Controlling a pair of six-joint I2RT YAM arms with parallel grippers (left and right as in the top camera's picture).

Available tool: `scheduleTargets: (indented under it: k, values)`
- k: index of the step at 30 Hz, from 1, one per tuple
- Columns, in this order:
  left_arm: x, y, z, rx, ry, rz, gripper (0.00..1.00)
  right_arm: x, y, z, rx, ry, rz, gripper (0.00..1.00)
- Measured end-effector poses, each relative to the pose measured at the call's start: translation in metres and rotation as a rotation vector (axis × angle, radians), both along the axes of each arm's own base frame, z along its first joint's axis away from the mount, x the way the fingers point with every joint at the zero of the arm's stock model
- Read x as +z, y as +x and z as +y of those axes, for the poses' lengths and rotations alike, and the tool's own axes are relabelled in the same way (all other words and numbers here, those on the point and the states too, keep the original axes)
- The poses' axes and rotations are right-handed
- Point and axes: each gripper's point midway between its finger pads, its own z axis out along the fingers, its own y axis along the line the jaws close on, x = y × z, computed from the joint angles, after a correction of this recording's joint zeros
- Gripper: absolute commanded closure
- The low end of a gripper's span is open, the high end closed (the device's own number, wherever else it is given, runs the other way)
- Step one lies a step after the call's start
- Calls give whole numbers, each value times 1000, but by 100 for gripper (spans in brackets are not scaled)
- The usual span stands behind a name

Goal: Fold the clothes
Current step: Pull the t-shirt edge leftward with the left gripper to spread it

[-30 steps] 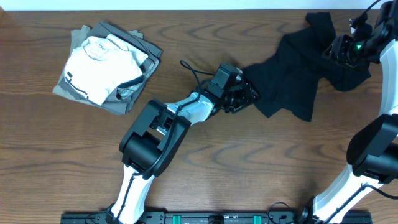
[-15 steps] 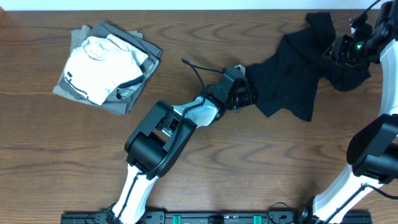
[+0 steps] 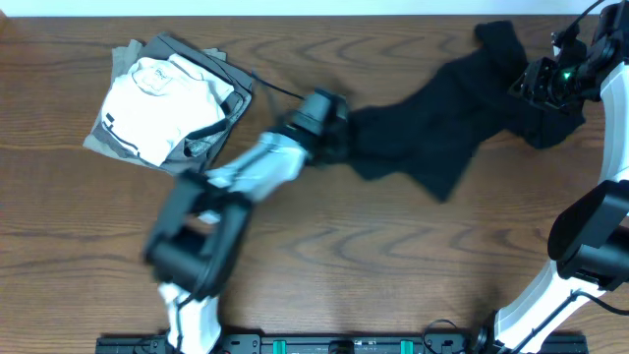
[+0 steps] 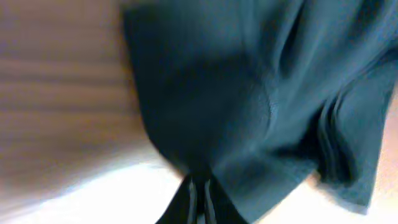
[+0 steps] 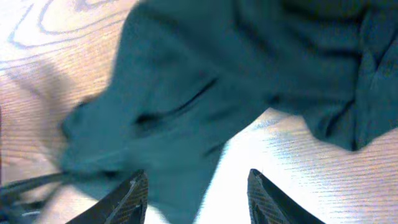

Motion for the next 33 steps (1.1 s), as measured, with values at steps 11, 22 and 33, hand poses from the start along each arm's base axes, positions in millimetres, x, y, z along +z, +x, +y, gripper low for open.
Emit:
scheduleTargets:
  k: [11, 22, 33]
  values:
    - [112, 17, 117, 90, 192, -270, 42, 0, 0, 3, 6, 0, 2, 43]
    - [90, -14, 110, -30, 276, -173, 40, -1, 0, 18, 49, 0, 10, 42]
    - [1, -32, 89, -246, 405, -15, 41, -8, -2, 19, 55, -13, 23, 39]
